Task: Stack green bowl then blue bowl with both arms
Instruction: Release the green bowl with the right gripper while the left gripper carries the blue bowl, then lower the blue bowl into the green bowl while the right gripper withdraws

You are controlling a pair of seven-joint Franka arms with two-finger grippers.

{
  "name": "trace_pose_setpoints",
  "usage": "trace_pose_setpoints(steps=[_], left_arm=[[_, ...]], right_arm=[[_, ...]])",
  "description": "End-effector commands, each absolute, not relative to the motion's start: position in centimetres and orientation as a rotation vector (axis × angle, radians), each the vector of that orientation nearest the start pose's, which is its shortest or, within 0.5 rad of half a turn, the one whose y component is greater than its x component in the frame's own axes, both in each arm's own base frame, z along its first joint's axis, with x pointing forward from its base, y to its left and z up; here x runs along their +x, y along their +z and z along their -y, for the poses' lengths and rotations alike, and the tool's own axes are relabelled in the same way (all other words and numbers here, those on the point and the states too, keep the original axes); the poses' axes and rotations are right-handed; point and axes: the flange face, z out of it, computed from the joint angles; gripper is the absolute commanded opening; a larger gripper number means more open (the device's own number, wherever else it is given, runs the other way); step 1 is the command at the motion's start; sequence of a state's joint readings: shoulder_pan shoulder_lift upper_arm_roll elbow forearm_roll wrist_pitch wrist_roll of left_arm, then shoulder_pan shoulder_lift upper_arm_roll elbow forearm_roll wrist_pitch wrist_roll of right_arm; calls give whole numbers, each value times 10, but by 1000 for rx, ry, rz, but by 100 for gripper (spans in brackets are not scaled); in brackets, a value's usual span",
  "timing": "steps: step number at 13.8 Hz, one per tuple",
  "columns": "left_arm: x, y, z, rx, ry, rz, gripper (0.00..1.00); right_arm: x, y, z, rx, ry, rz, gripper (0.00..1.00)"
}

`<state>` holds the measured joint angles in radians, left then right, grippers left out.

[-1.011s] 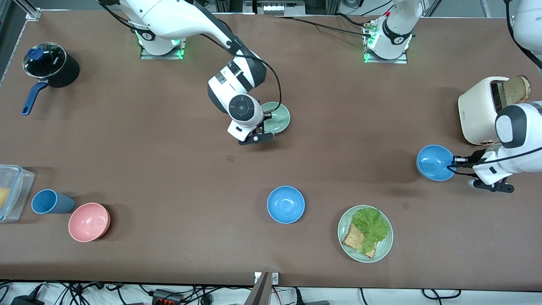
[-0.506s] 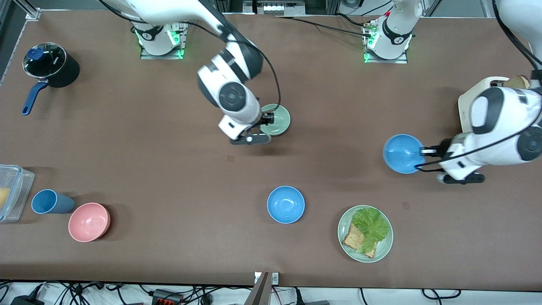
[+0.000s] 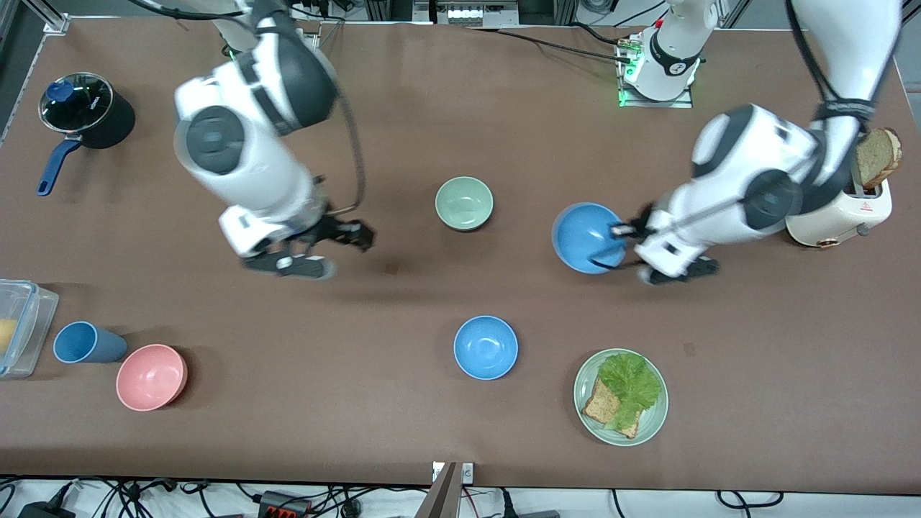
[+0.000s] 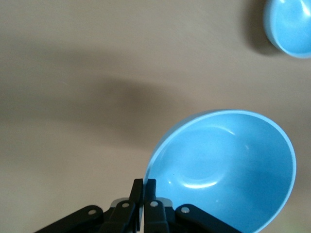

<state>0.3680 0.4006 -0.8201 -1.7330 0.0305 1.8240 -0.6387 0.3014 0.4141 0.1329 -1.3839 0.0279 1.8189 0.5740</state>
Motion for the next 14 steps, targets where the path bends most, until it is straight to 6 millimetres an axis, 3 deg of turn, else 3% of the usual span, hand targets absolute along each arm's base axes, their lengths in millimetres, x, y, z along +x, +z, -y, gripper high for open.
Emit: trace_pose_setpoints(steps=[1, 2, 4, 5, 7, 9, 11, 14], left_arm=[[546, 400, 275, -3180, 497, 339, 0], [533, 399, 298, -3153, 501, 389, 0], [520, 394, 326, -3149, 473, 516, 0], [512, 390, 340, -3156, 446, 618, 0], [486, 375, 380, -3170, 437, 704, 0], [475, 363, 395, -3173, 434, 738, 0], [448, 346, 419, -3190, 413, 731, 0], [442, 330, 419, -3174, 383, 671, 1]], right_arm=[[647, 500, -229, -3067, 7, -242, 100], [653, 501, -208, -3070, 3, -243, 100], [662, 508, -169, -3068, -11, -245, 100], [662, 524, -151, -3062, -58, -248, 100], [663, 535, -119, -3061, -74, -288, 100], [657, 559, -75, -3060, -104, -330, 100], [643, 575, -32, -3101, -52, -213, 100], [631, 587, 19, -3133, -41, -122, 100]])
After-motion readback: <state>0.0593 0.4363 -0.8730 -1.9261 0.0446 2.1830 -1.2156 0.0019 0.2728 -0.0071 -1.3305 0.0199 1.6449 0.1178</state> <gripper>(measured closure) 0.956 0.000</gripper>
